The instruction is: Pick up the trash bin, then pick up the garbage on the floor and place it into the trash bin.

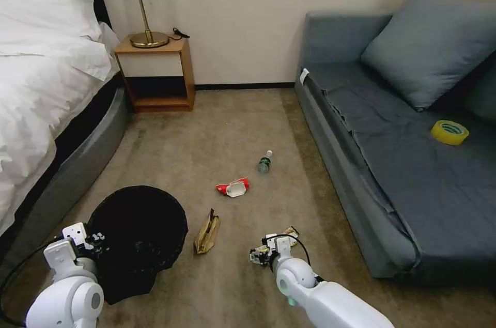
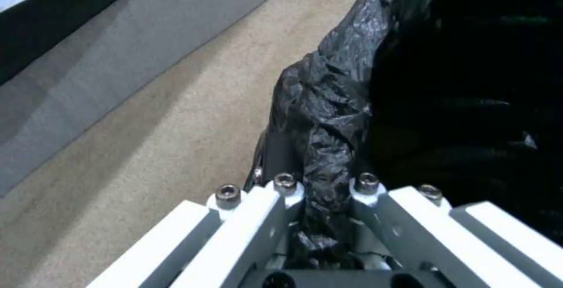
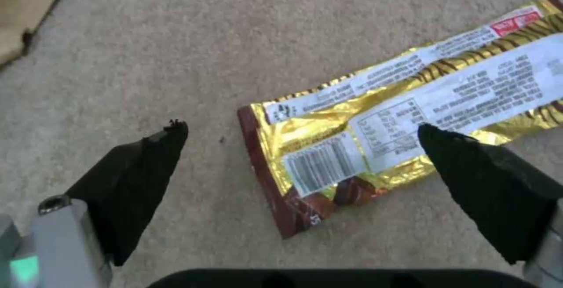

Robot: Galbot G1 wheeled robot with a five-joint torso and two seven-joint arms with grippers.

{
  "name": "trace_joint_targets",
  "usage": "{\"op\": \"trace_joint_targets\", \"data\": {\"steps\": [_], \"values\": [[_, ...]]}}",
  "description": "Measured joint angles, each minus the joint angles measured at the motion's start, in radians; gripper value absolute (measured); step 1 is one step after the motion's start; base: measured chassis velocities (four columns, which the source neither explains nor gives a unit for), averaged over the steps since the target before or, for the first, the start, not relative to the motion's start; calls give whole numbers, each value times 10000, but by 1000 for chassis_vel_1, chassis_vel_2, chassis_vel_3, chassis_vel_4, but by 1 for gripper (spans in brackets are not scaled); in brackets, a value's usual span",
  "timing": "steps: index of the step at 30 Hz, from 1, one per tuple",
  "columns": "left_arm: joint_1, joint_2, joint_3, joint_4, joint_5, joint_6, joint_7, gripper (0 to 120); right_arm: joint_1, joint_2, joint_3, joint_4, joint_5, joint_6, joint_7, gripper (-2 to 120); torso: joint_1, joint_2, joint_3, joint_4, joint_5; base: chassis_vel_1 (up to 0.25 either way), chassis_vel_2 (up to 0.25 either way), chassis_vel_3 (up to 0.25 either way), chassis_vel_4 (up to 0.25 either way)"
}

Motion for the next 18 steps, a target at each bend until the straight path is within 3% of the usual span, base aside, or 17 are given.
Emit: {"op": "trace_joint_targets", "data": {"steps": [15, 18], "values": [[49, -25, 3, -14, 39, -78, 4, 3, 186, 440, -111, -961, -1028, 35, 289, 100, 0, 0, 0, 0, 2, 0, 0, 0, 0], [44, -16, -21, -25, 38, -81, 5, 3, 174, 389, -137, -1004, -1197, 65, 276, 93, 0, 0, 0, 0, 1, 0, 0, 0, 0]]}}
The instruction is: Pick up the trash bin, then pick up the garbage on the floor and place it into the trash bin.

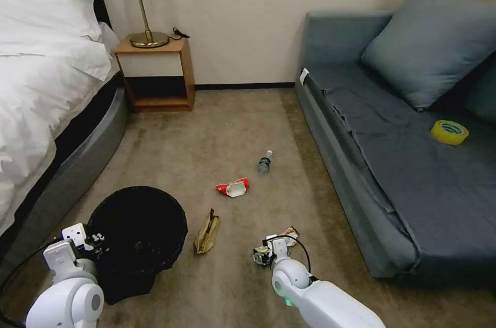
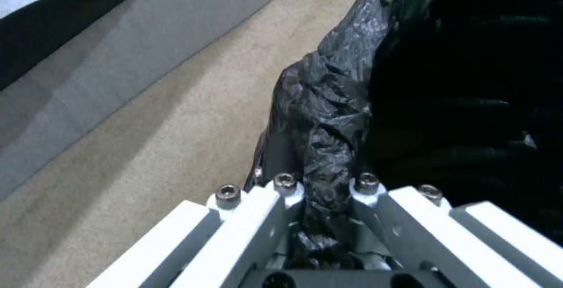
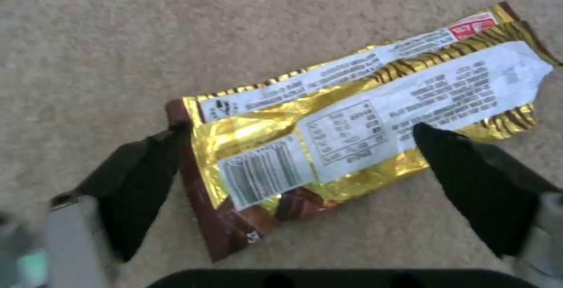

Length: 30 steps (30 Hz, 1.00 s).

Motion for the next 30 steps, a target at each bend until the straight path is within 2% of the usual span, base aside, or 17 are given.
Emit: {"op": "trace_joint_targets", "data": {"steps": [2, 5, 7, 11, 12, 15, 18, 27, 30], "values": [[-3, 0, 0, -2, -1, 0, 1, 3, -3, -3, -4, -13, -34, 7, -6, 91, 0, 0, 0, 0, 0, 0, 0, 0, 0], [-23, -6, 13, -14, -2, -1, 4, 3, -10, 12, -38, -137, -238, 94, -39, 76, 0, 0, 0, 0, 0, 0, 0, 0, 0], [-27, -9, 19, -15, -1, -1, 5, 3, -11, 23, -42, -182, -298, 116, -52, 73, 0, 0, 0, 0, 1, 0, 0, 0, 0], [-30, -23, 36, -15, 0, 0, 7, 3, -3, 76, -64, -419, -489, 244, -122, 54, 0, 0, 0, 0, 0, 0, 0, 0, 0], [-30, -23, 36, -15, 0, 0, 7, 3, -3, 76, -64, -419, -489, 244, -122, 54, 0, 0, 0, 0, 0, 0, 0, 0, 0], [-31, -30, 41, -15, 10, -1, 7, 3, 3, 141, -77, -566, -611, 302, -165, 41, 0, 0, -1, 0, 0, 0, 0, 0, 0], [-31, -35, 53, -14, 16, -3, 7, 3, 11, 188, -113, -708, -738, 376, -198, 35, 0, 0, -1, 0, 0, 0, 0, 0, 0], [-30, -52, 80, 5, 58, -24, 8, 3, 60, 321, -172, -1080, -923, 529, -281, 31, 0, 3, -2, 1, 1, 0, 0, 0, 0], [-26, -49, 79, 6, 66, -26, 8, 3, 28, 261, -170, -1011, -934, 558, -293, 17, 0, 2, -1, 3, 2, 0, 0, 0, 0]]}}
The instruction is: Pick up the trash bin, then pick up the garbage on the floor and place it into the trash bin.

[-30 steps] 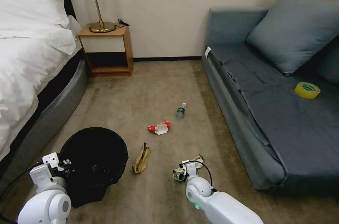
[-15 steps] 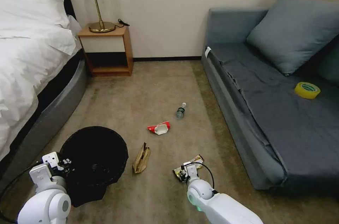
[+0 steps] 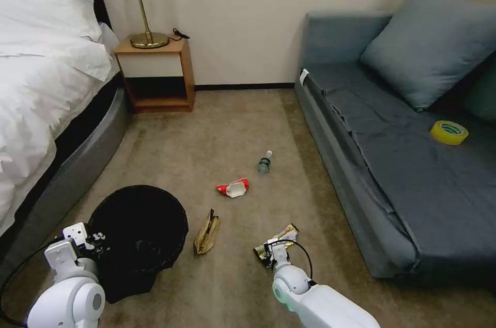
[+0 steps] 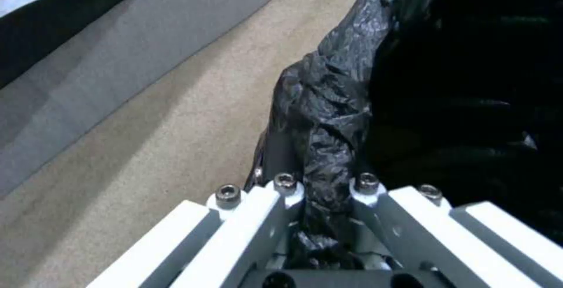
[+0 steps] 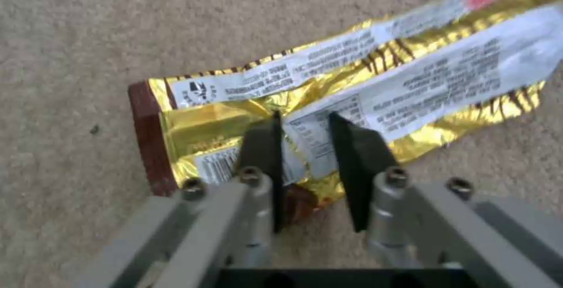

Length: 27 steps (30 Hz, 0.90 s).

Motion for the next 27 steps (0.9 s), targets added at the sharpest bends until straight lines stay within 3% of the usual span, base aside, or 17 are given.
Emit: {"op": "trace_joint_targets", "data": {"steps": [5, 24, 27], "values": [[-11, -4, 33, 0, 6, -1, 0, 3, -61, -176, 31, 245, 57, -15, 3, 1, 0, -1, 1, -4, -4, 0, 0, 0, 0], [23, -35, 113, -91, 70, -2, 0, 3, -273, -901, 203, 1294, 133, 44, 88, 0, 0, -3, 1, -2, -1, 0, 0, 0, 0], [15, -35, 118, -92, 71, -6, 1, 3, -321, -976, 275, 1317, 135, -23, 179, 6, 0, -2, 0, -3, -1, 0, 0, 0, 0]]}}
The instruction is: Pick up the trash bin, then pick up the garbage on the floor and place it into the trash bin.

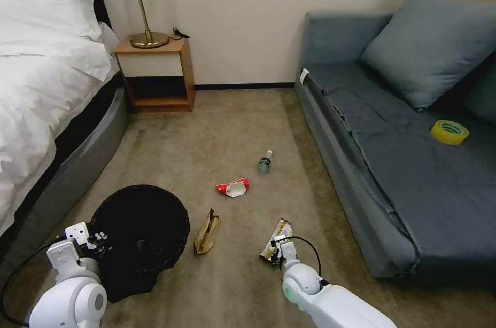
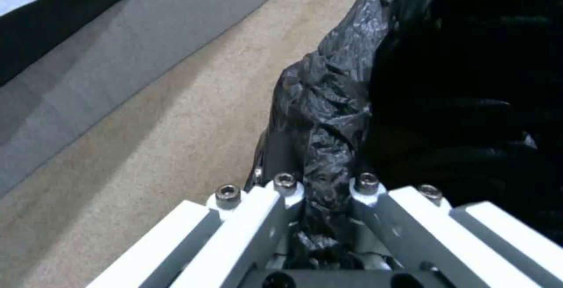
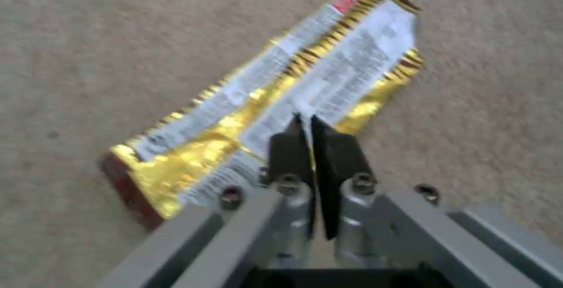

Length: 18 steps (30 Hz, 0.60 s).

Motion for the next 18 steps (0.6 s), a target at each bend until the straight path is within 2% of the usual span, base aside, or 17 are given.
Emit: {"op": "trace_joint_targets", "data": {"steps": [4, 5, 9, 10, 12, 14, 17, 18], "values": [[-17, -3, 9, 15, 8, -7, 0, 3, -82, -76, 145, -26, 108, -43, 68, 23, 0, 0, 0, -1, 0, 0, 0, 0, 0], [-17, -3, 9, 15, 8, -7, 0, 3, -82, -76, 145, -26, 108, -43, 68, 23, 0, 0, 0, -1, 0, 0, 0, 0, 0], [-17, -10, 33, 38, 51, -9, 0, 3, -120, 165, 191, -186, 98, -1, 53, 41, 0, 0, 0, 0, 0, 0, 0, 0, 0], [-17, -10, 33, 38, 51, -9, 0, 3, -120, 165, 191, -186, 98, -1, 53, 41, 0, 0, 0, 0, 0, 0, 0, 0, 0], [-25, -7, 31, 48, 54, -10, 0, 3, -119, 286, 162, -245, 66, 88, -21, 51, 0, 0, 0, 0, -1, 0, 0, 0, 0], [-27, -5, 29, 52, 55, -10, 1, 3, -116, 335, 133, -281, 21, 131, -70, 54, 0, 0, 0, 0, -1, 0, 0, 0, 0], [-23, 1, 15, 68, 56, -11, 5, 3, -33, 532, -5, -516, -94, 224, -145, 70, 0, 0, 0, 0, -1, 0, 0, 0, 0], [-23, 1, 15, 68, 56, -11, 5, 3, -33, 532, -5, -516, -94, 224, -145, 70, 0, 0, 0, 0, -1, 0, 0, 0, 0]]}}
